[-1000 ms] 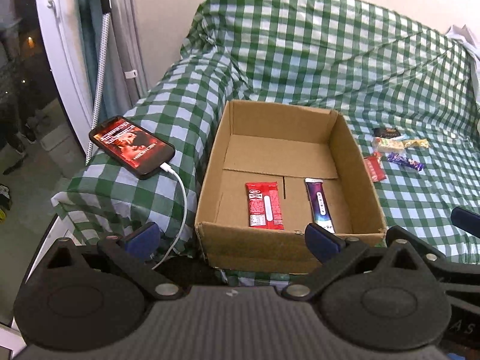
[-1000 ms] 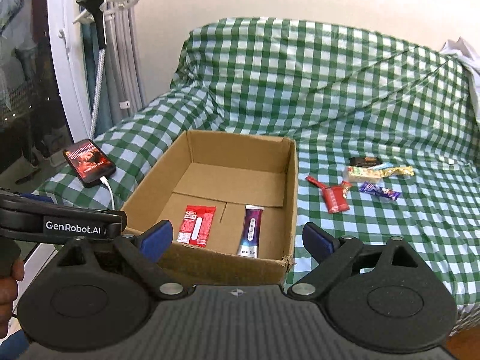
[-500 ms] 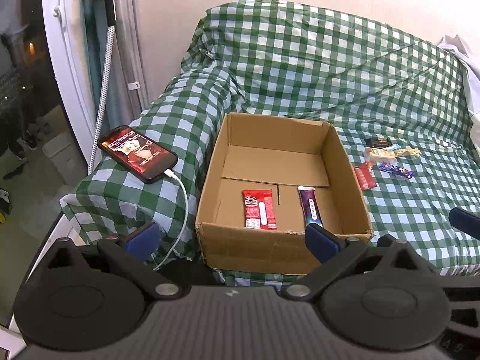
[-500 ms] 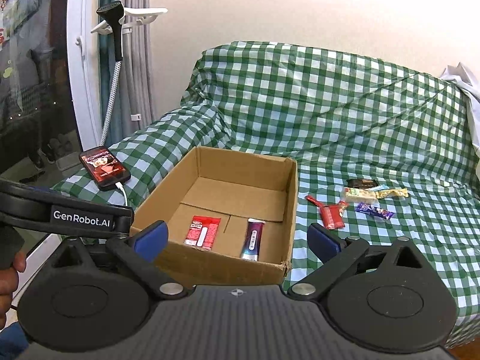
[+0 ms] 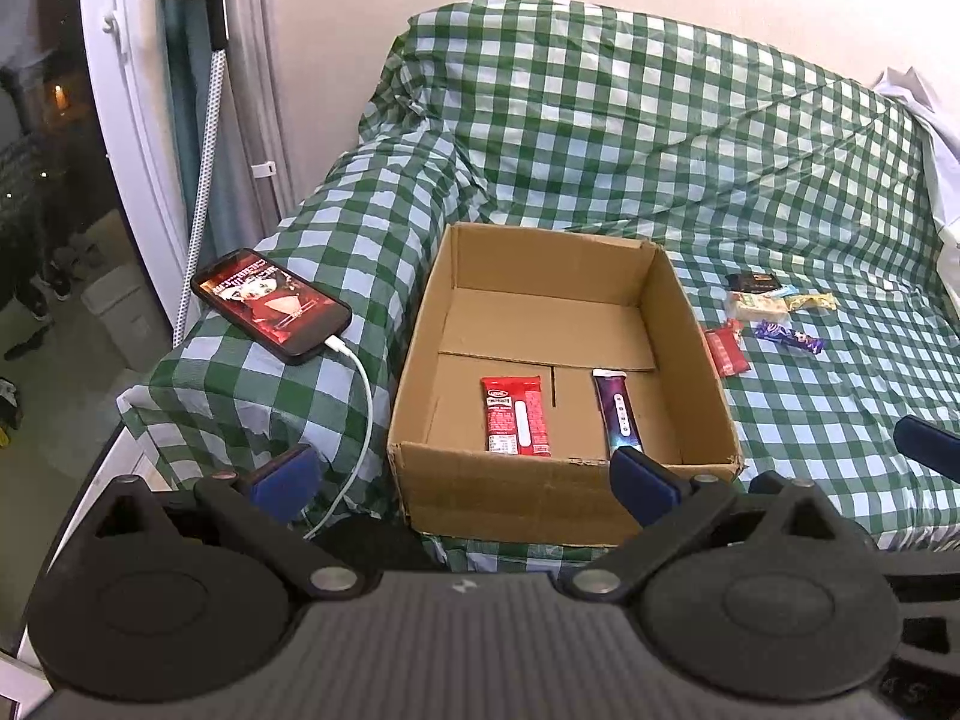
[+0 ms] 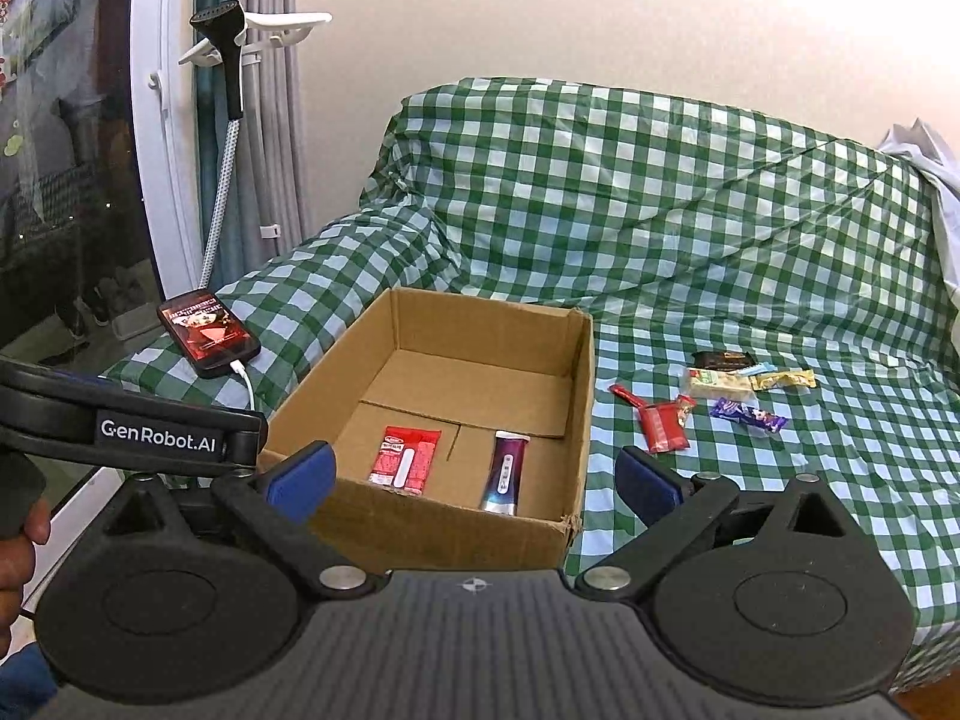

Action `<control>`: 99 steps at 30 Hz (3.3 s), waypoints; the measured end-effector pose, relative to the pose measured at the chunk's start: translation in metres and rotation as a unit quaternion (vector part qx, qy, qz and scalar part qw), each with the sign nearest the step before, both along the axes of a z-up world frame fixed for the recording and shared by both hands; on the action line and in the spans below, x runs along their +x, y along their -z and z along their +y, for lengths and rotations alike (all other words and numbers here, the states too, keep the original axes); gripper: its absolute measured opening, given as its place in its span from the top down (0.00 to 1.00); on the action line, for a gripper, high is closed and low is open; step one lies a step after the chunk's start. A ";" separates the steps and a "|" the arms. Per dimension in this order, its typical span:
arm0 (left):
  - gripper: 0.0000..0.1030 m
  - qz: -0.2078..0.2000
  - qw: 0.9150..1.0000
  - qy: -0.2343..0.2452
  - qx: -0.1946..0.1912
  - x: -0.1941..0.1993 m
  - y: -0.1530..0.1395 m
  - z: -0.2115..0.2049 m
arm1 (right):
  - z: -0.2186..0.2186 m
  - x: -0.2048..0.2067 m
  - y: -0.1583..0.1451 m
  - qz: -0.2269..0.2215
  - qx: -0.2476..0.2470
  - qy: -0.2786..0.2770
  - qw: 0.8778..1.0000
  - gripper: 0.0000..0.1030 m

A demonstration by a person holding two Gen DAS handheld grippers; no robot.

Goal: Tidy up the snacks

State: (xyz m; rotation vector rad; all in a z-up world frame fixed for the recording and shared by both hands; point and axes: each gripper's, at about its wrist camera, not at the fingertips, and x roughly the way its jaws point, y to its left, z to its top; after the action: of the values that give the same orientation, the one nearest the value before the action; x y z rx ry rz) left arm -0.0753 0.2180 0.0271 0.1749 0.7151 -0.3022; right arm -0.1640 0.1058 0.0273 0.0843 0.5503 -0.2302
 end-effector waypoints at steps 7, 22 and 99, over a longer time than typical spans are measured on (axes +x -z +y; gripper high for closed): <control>0.00 0.003 1.000 0.002 0.001 0.000 0.001 -0.001 | 0.001 0.003 0.001 0.005 -0.002 -0.008 1.000 0.03; 0.00 0.005 1.000 0.003 0.001 0.001 0.003 -0.001 | 0.000 0.005 0.001 0.007 -0.001 -0.008 1.000 0.03; 0.00 0.255 0.955 0.111 0.102 0.225 0.154 -0.452 | -0.409 0.122 0.143 0.096 -0.009 0.184 0.978 0.02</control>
State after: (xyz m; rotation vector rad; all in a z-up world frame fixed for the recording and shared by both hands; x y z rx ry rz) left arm 0.1499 -0.2339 -0.1266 0.3832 1.2455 -0.4979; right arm -0.0416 -0.3037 -0.1152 0.1474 0.7246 -0.6082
